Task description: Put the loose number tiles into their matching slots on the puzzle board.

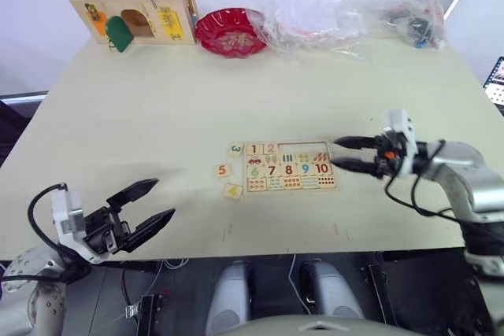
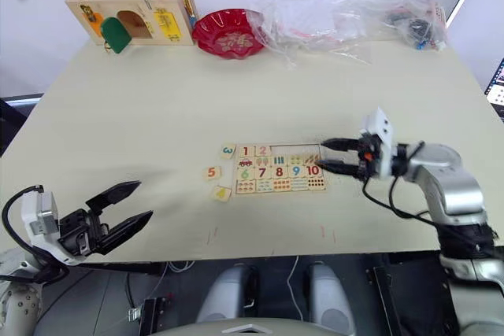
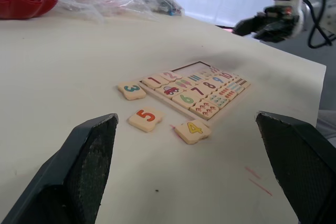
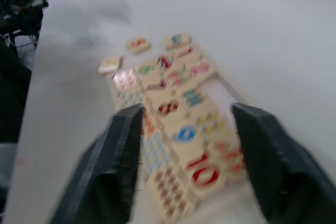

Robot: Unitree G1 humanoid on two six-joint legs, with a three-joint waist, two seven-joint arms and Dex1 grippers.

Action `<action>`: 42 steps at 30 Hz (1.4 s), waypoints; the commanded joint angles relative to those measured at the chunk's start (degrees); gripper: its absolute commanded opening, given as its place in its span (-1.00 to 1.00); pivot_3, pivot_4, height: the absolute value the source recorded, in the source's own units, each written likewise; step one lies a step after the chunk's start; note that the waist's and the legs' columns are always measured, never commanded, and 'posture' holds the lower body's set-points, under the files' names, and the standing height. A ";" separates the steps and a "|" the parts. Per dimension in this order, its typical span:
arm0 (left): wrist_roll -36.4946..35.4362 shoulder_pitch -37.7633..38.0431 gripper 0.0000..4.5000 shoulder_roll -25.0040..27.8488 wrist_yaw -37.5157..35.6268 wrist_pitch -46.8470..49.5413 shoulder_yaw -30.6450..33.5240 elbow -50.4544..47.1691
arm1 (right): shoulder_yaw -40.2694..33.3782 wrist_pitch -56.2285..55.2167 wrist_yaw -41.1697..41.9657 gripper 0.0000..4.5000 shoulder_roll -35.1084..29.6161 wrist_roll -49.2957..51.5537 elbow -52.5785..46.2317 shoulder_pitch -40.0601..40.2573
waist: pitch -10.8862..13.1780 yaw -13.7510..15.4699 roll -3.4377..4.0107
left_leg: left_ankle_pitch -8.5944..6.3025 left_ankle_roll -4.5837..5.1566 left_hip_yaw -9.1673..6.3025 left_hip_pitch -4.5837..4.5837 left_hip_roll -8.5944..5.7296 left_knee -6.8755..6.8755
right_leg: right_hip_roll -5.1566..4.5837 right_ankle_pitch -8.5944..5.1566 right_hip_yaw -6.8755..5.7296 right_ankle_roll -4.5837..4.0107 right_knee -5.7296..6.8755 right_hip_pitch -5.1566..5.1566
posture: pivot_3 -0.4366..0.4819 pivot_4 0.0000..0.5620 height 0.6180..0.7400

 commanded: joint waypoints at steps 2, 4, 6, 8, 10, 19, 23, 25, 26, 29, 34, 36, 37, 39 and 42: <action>0.26 -0.20 1.00 0.46 -1.21 -1.37 1.02 0.81 | -7.25 -3.15 1.04 0.97 -3.62 4.22 -5.81 7.03 | 0.00 0.00 -0.01 | 0.00 0.00 0.03 0.10 0.00 0.01 | 0.00 -0.04 0.05 -0.07 0.00 0.07 | -0.05 -0.47 1.00; 0.84 -0.19 1.00 0.80 -1.81 -1.56 0.90 1.91 | -12.20 -4.06 1.09 0.97 -5.35 5.47 -6.79 12.58 | -0.02 0.15 -0.03 | 0.00 0.00 0.04 0.23 0.00 0.00 | 0.01 -0.06 0.08 -0.08 0.00 0.19 | -0.05 -0.47 1.00; 1.31 -0.20 1.00 1.16 -2.36 -1.77 0.87 3.05 | -15.77 -4.79 0.69 0.97 -6.42 6.28 -7.22 16.18 | -0.02 0.60 -0.04 | 0.00 0.00 0.04 0.25 0.00 -0.02 | 0.01 -0.06 0.07 -0.09 -0.03 0.21 | -0.05 -0.47 1.00; 1.59 -0.28 1.00 1.42 -2.86 -2.00 0.87 3.91 | -17.18 -5.45 0.08 0.97 -7.01 6.58 -7.36 17.83 | -0.04 0.88 -0.06 | 0.00 0.00 0.04 0.24 -0.01 -0.02 | 0.01 -0.06 0.08 -0.09 -0.04 0.22 | -0.05 -0.47 1.00; 2.03 -0.51 1.00 1.70 -3.46 -2.35 0.76 5.14 | -18.77 -6.25 -0.46 0.97 -7.39 6.77 -6.82 19.27 | -0.06 0.83 -0.11 | 0.00 0.00 0.10 0.28 0.00 0.00 | 0.00 -0.06 0.13 -0.07 -0.03 0.22 | -0.05 -0.47 1.00; 3.53 -2.51 1.00 1.56 -3.53 -2.99 -0.72 7.01 | -21.15 -10.26 -4.62 0.97 -5.49 5.79 -5.01 24.69 | -0.10 1.06 -0.16 | 0.00 0.00 0.12 0.46 0.01 -0.03 | 0.00 -0.07 0.18 -0.08 -0.03 0.37 | -0.05 -0.47 1.00; 3.89 -3.19 1.00 1.10 -2.95 -2.86 -1.16 6.80 | -20.82 -11.78 -7.03 0.97 -3.90 5.65 -5.78 26.49 | -0.11 1.05 -0.16 | 0.00 0.00 0.13 0.46 0.01 -0.03 | 0.01 -0.07 0.18 -0.07 -0.02 0.37 | -0.05 -0.47 1.00; 3.87 -3.53 1.00 0.78 -2.34 -2.73 -1.39 6.42 | -20.52 -12.26 -8.44 0.97 -2.95 5.58 -6.46 27.07 | -0.11 1.04 -0.16 | 0.00 0.00 0.13 0.46 0.01 -0.03 | 0.01 -0.07 0.19 -0.07 -0.02 0.37 | -0.05 -0.47 1.00; 3.86 -3.64 1.00 0.65 -2.05 -2.68 -1.59 6.15 | -20.33 -12.42 -9.16 0.97 -2.43 5.54 -6.88 27.35 | -0.11 1.04 -0.17 | 0.00 0.00 0.13 0.46 0.01 -0.03 | 0.01 -0.07 0.19 -0.07 -0.02 0.37 | -0.05 -0.47 1.00; 3.64 -4.06 1.00 0.58 -1.48 -2.40 -2.08 5.44 | -19.63 -12.64 -10.78 0.97 -1.51 5.43 -8.04 27.87 | -0.11 1.04 -0.17 | 0.00 0.00 0.13 0.46 0.01 -0.03 | 0.01 -0.07 0.19 -0.07 -0.02 0.37 | -0.05 -0.47 1.00; 3.42 -5.26 1.00 0.56 -0.68 -1.59 -3.26 4.34 | -19.19 -12.63 -12.18 0.97 -1.02 5.92 -9.30 28.06 | -0.12 1.10 -0.18 | 0.00 0.00 0.13 0.46 0.01 -0.03 | 0.00 -0.07 0.19 -0.07 -0.02 0.38 | -0.05 -0.47 1.00; 3.62 -5.48 1.00 0.42 -0.91 -1.70 -3.60 4.71 | -19.08 -13.14 -12.11 0.97 -1.02 5.68 -9.08 28.38 | -0.12 1.07 -0.18 | 0.00 0.00 0.14 0.46 0.01 -0.03 | 0.00 -0.07 0.20 -0.07 -0.03 0.39 | -0.05 -0.47 1.00; 3.74 -5.60 1.00 0.37 -1.08 -1.88 -3.74 5.11 | -19.07 -13.46 -12.25 0.97 -0.88 5.50 -8.93 28.54 | -0.12 1.07 -0.18 | 0.00 0.00 0.14 0.47 0.01 -0.03 | 0.00 -0.07 0.20 -0.07 -0.03 0.39 | -0.05 -0.47 1.00; 3.91 -5.96 1.00 0.62 -1.44 -2.17 -3.94 6.08 | -18.90 -13.61 -12.70 0.97 -0.63 5.47 -9.07 28.81 | -0.12 1.06 -0.18 | 0.00 0.00 0.13 0.47 0.00 -0.03 | 0.01 -0.07 0.20 -0.07 -0.03 0.39 | -0.05 -0.47 1.00; 3.70 -6.66 1.00 1.61 -2.14 -1.95 -3.84 7.06 | -18.32 -13.01 -13.13 0.97 -0.84 5.77 -10.39 29.08 | -0.12 1.06 -0.18 | 0.00 0.00 0.13 0.47 0.00 -0.03 | 0.01 -0.07 0.19 -0.07 -0.02 0.39 | -0.05 -0.47 1.00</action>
